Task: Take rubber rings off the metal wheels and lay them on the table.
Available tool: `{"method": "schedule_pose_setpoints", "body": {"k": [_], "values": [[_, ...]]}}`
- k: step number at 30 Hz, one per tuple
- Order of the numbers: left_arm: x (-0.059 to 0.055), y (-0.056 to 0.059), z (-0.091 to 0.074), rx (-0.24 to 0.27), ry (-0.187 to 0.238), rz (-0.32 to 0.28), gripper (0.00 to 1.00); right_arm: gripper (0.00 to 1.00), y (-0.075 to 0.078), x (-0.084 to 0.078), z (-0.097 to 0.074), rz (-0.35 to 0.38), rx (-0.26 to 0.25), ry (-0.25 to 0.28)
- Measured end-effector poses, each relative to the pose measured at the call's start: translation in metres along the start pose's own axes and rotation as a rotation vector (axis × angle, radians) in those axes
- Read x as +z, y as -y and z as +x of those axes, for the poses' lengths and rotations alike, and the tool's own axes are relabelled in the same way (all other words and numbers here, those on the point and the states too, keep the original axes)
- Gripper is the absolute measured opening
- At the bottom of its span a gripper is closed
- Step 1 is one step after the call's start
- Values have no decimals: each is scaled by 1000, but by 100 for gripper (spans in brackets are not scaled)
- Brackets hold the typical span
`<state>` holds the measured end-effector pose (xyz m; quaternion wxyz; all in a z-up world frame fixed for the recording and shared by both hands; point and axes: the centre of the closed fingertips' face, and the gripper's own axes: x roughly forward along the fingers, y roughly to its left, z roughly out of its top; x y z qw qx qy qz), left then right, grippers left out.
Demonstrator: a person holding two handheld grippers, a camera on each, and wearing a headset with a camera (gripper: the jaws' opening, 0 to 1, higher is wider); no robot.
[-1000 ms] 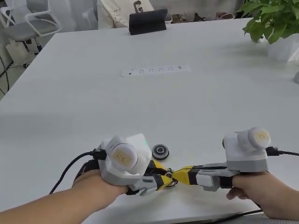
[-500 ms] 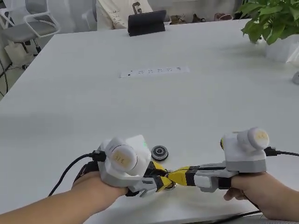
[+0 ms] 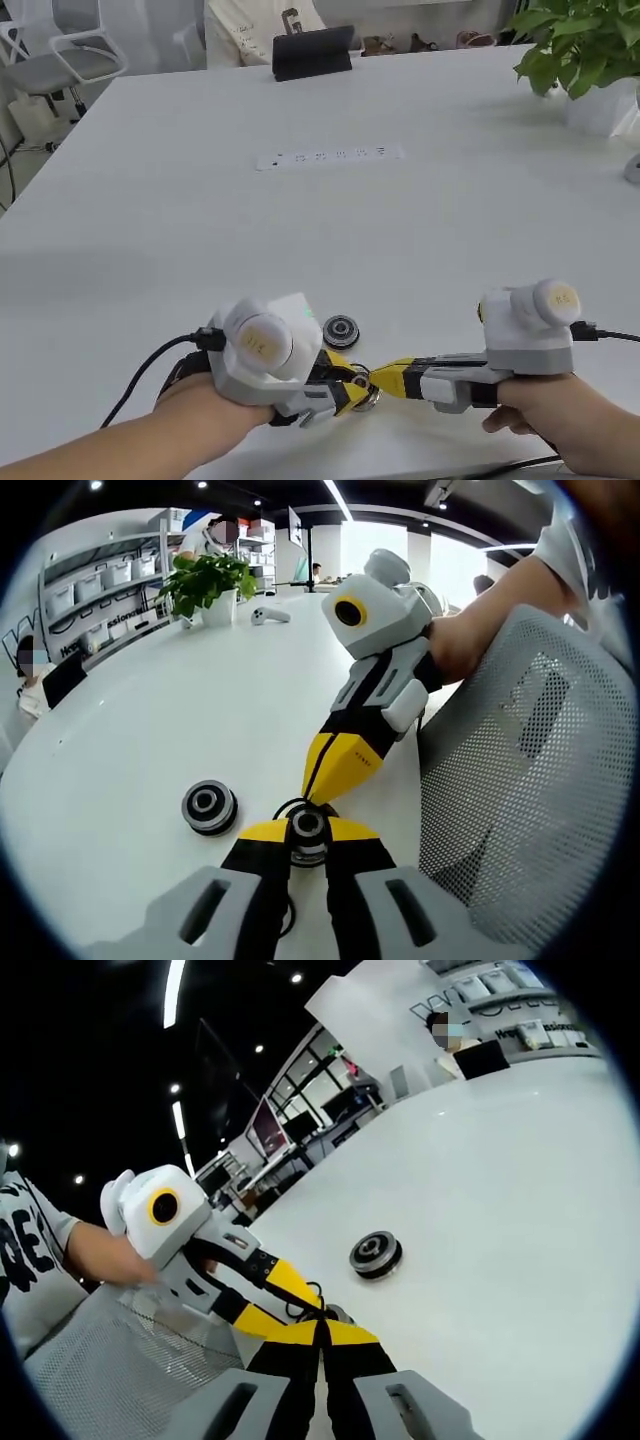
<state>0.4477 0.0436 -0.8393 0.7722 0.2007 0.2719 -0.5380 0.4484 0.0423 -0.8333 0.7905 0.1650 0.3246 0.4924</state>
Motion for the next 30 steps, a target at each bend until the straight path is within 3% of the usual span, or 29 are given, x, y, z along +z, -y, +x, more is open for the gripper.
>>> {"method": "schedule_pose_setpoints", "body": {"k": [9,14,17,30], "values": [[1,4,-2,-21,-7,3,12,0,-2,-1,0,4,11,-7],[5,2,-9,-27,11,-12,13,0,-1,0,0,15,14,0],[7,5,-13,-35,20,-21,21,0,-1,1,-1,18,15,7],[15,8,-37,-42,55,-9,26,0,-3,4,-4,26,26,19]]}}
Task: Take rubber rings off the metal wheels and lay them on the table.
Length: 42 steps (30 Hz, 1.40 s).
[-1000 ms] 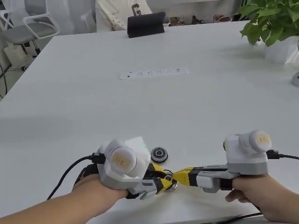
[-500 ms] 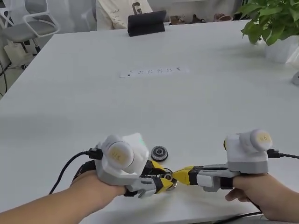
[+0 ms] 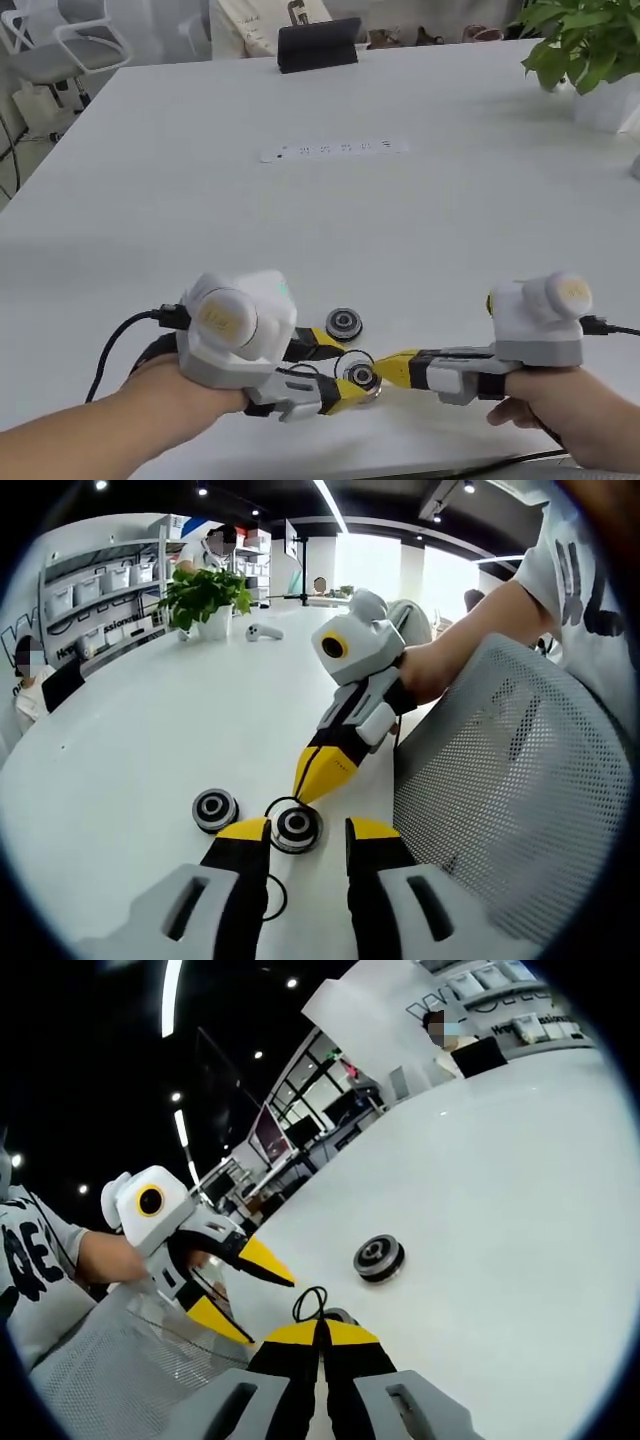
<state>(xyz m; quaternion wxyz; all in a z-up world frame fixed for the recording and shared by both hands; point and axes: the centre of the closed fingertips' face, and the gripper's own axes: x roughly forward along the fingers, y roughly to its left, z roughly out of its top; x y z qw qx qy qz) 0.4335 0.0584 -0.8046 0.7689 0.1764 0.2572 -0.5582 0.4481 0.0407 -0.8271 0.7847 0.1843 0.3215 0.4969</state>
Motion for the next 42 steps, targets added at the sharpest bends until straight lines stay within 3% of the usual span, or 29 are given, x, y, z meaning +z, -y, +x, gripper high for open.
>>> {"method": "schedule_pose_setpoints", "body": {"k": [14,25,37,42], "values": [[3,-1,-25,25,31,-12,40,0,-5,9,0,-4,19,0],[-1,-9,-45,72,42,-34,50,0,-11,20,9,-27,47,-13],[-8,-24,-65,135,47,-75,62,0,-18,28,25,-47,83,-60],[-10,-24,-70,145,49,-82,66,0,-20,29,31,-58,95,-87]]}}
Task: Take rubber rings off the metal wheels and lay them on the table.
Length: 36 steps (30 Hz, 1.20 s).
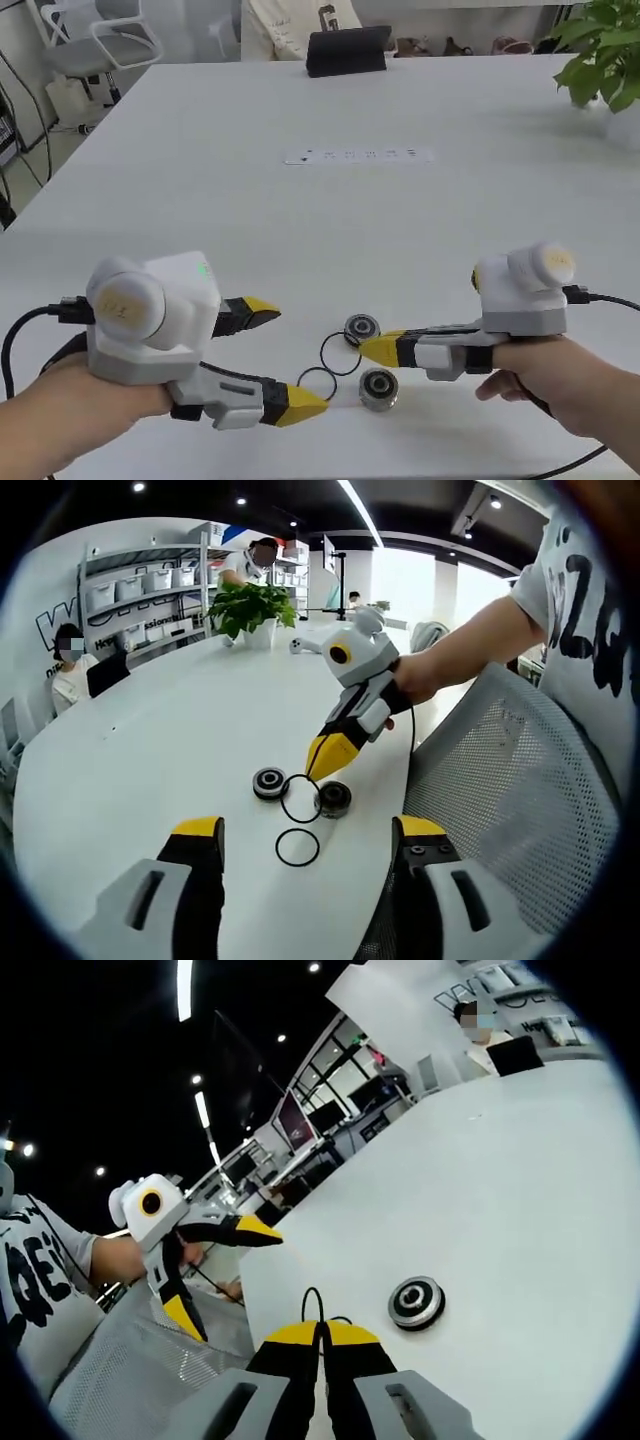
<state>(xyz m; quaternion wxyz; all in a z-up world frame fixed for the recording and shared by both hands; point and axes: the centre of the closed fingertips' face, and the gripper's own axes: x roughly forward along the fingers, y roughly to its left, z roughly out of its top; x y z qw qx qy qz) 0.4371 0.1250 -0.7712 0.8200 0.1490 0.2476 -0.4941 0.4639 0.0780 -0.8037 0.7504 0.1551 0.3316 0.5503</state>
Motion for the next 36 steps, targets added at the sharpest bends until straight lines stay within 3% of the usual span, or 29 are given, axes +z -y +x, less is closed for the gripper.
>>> {"method": "schedule_pose_setpoints", "body": {"k": [18,36], "values": [[-7,-10,-19,47,3,-32,72,0,0,-8,24,53,29,-102],[-13,-14,-25,65,-6,-40,72,0,7,-28,39,36,-19,-221]]}}
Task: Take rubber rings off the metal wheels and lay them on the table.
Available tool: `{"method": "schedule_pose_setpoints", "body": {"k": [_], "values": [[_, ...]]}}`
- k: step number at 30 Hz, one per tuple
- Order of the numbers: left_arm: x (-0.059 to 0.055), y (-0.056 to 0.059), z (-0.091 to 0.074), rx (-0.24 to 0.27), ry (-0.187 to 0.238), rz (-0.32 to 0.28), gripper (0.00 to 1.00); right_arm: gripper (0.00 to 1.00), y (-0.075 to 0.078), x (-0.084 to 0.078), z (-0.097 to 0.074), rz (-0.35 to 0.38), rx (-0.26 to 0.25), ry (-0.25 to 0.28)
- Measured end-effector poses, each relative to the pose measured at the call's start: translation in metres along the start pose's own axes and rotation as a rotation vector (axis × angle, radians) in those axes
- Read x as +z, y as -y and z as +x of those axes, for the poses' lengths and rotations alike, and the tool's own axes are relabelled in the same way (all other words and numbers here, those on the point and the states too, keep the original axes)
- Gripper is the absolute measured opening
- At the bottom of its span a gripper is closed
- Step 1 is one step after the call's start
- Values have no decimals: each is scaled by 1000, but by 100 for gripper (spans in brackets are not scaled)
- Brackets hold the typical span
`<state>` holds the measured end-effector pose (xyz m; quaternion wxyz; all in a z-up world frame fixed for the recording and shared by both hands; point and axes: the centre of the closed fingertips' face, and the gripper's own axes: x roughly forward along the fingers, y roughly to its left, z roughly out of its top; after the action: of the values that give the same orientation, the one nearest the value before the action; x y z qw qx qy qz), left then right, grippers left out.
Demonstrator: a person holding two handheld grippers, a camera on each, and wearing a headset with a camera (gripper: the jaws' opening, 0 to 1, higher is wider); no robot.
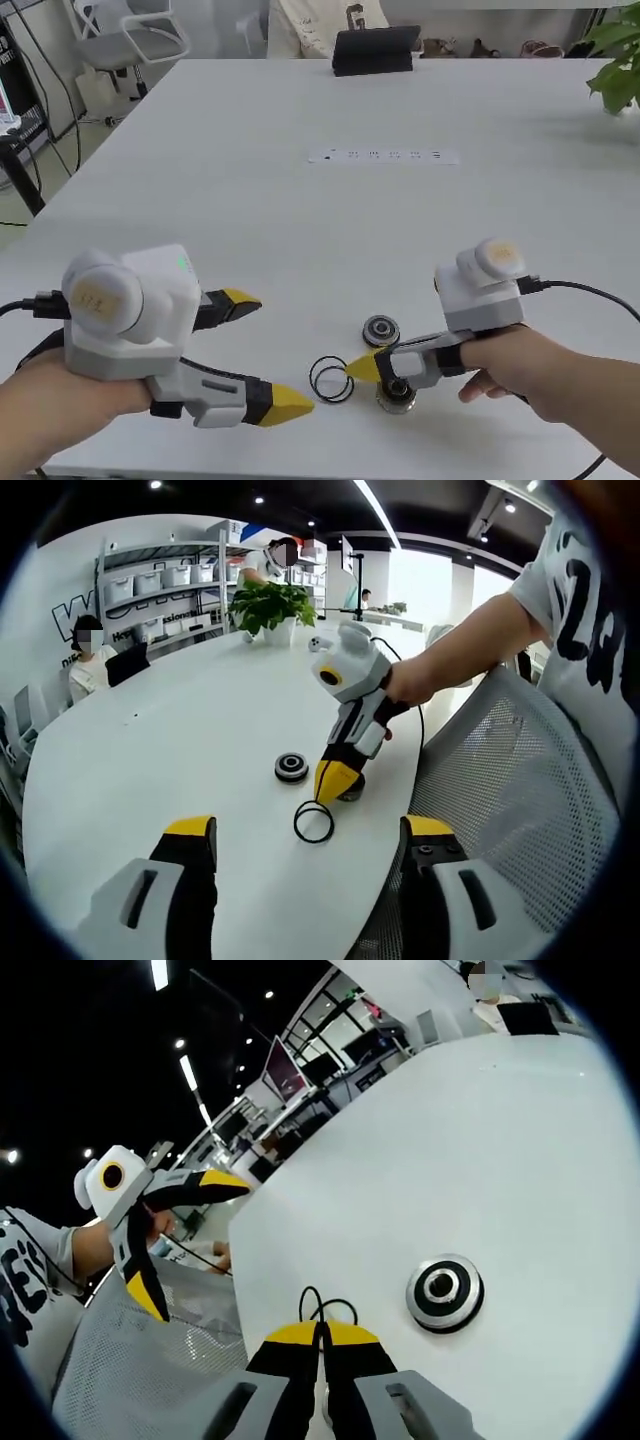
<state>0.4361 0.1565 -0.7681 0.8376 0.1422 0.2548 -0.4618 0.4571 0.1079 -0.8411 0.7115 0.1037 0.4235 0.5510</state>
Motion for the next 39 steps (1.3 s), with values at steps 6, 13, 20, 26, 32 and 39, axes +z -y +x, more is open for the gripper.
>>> {"method": "schedule_pose_setpoints", "body": {"k": [6,13,20,26,32,39], "values": [[-2,0,0,-1,-7,-3,73,0,0,-1,1,-17,-17,-11],[-5,2,1,-6,-17,-4,73,0,2,-3,1,-81,-47,-46],[-7,2,1,-8,-24,-5,73,2,4,-4,0,-126,-71,-62],[-9,3,3,-18,-37,-3,73,7,3,-5,-1,-170,-78,-64],[-6,1,7,-25,-38,-3,73,9,3,3,-8,-192,-79,-12],[-4,0,13,-37,-35,-14,69,11,0,16,-22,-201,-64,59]]}}
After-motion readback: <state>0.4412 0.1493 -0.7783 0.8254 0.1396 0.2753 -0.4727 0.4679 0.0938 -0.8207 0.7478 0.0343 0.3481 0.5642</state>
